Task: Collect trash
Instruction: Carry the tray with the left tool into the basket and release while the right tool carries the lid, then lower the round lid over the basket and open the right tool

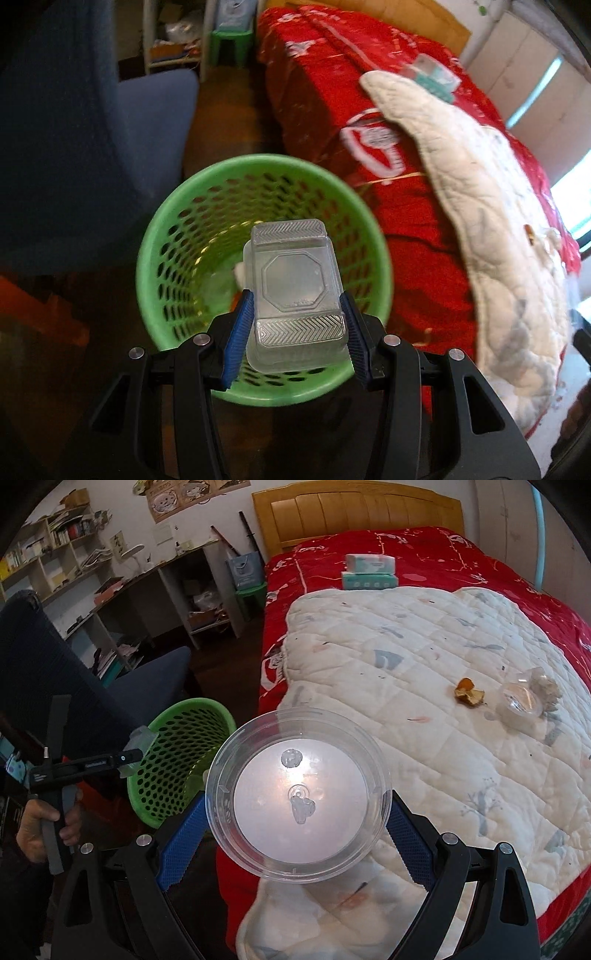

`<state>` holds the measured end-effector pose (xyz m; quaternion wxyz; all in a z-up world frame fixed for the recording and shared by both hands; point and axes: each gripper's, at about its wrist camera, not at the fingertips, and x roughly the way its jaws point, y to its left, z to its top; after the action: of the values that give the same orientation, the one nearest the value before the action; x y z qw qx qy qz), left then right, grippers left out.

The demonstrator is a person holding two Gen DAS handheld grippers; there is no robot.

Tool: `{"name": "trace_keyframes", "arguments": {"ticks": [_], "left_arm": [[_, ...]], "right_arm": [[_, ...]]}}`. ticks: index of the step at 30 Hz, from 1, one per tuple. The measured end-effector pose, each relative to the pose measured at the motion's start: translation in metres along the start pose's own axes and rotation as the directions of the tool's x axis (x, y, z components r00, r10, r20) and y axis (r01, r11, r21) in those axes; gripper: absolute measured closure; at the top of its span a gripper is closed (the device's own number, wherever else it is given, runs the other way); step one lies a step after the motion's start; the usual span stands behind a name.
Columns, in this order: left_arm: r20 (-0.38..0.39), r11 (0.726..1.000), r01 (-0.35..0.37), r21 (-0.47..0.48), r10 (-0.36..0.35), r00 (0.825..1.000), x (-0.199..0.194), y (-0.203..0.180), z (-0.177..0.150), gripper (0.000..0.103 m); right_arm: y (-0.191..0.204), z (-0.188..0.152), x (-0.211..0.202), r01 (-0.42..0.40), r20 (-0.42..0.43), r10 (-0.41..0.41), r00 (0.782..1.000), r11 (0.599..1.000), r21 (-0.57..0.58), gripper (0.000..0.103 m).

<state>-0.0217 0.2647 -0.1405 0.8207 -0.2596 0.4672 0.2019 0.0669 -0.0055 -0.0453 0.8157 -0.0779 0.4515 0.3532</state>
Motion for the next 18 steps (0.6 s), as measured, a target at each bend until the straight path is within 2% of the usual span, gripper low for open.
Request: {"name": "trace_keyframes", "arguments": {"ticks": [8, 11, 18], "left_arm": [[-0.053, 0.996, -0.02, -0.087, 0.015, 0.998, 0.021, 0.032, -0.006, 0.051], [-0.049, 0.993, -0.012, -0.113, 0.007, 0.999, 0.021, 0.042, -0.008, 0.046], [-0.019, 0.993, -0.014, -0.115, 0.012, 1.0, 0.005, 0.048, -0.014, 0.046]], "right_arm": [[0.011, 0.002, 0.01, -0.021, -0.023, 0.021, 1.0, 1.0, -0.011, 0.014], [0.017, 0.002, 0.012, -0.029, -0.026, 0.029, 0.999, 0.999, -0.022, 0.014], [0.031, 0.007, 0.017, -0.057, -0.034, 0.056, 0.998, 0.997, -0.046, 0.014]]}}
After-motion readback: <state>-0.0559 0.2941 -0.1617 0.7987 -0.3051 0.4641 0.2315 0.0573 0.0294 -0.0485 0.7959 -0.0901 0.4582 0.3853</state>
